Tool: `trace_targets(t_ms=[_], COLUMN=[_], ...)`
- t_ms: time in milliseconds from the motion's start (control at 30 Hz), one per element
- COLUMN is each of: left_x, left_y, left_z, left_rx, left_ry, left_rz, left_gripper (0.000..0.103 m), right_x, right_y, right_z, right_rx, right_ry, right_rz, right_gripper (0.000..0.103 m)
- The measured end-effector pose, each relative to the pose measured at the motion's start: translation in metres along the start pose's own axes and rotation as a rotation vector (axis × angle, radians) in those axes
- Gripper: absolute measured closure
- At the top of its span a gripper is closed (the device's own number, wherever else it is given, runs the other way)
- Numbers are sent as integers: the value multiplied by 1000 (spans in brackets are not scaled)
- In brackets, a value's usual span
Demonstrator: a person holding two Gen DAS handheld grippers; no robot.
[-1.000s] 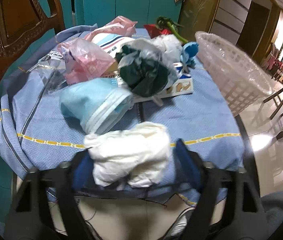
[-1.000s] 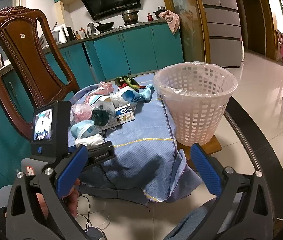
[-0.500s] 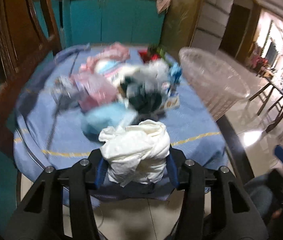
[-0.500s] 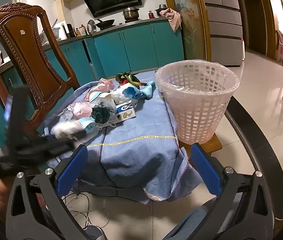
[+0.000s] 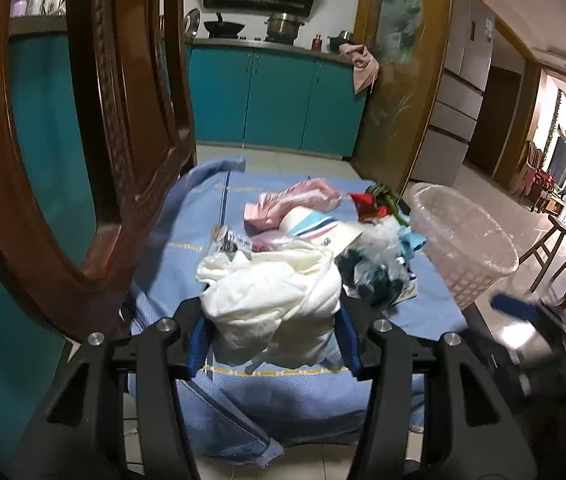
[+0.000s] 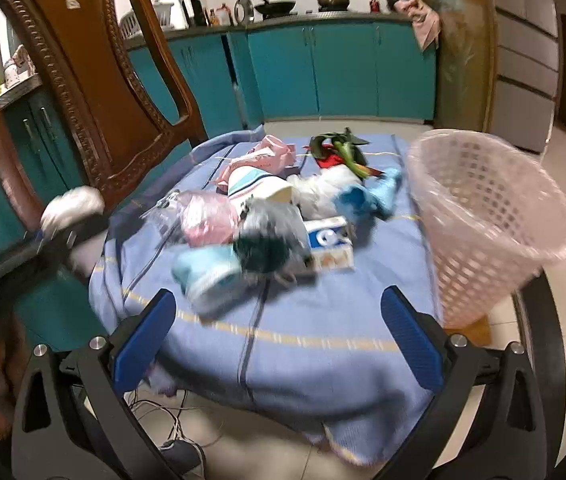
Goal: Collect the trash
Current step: 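Grasp the green vegetable stalk with the right tool while the left tool holds the white cloth, then carry the green stalk into the basket and open the right tool while the left holds the cloth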
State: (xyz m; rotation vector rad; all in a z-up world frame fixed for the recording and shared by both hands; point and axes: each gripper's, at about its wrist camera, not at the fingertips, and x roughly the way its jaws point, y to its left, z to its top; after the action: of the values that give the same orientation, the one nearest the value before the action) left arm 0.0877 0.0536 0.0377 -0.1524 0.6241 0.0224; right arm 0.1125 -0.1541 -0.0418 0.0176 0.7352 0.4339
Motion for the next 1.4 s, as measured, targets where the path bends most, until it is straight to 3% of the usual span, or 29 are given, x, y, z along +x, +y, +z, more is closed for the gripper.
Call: trace_targets(t_ms=[200,300,433,533,767,833,967,1033,1133,1400], left_x=[3,10,18,23,33,35,37,38,40,42], left_y=[0,-2,-3,-5,-3,-4,-5,-5,-5,-3], left_z=[-2,-1,0,-1,-1,-1,-1,-1,0,0], left_rx=[7,3,-4,5,1,1,3,5,3,0], left_ry=[-3,11,22,32,51,58,61,65,67,65], left_rz=[-27,-31,-42,-47,-51,-50,-51,-51,-49,-40], left_gripper=[50,50,49,49,49,49,49,48,48,48], right_x=[8,30,70,96,135,140,140,138,133,103], right_y=[-20,-44,-60,-68,-54,-56,-65,-67,-71,-86], right_z=[61,87,111,120,123,125,126,128,129,130], right_rx=[18,68,44,41,-111,-103,-60,-56,-41,38], right_ry=[-154,-145,-91,-44,34,38,33,20,9,-76], right_rz=[-42,-48,-39,-19,-38,-40,-41,-45,-43,-29], right_gripper=[3,3,13,26,40,53,70,84,91,93])
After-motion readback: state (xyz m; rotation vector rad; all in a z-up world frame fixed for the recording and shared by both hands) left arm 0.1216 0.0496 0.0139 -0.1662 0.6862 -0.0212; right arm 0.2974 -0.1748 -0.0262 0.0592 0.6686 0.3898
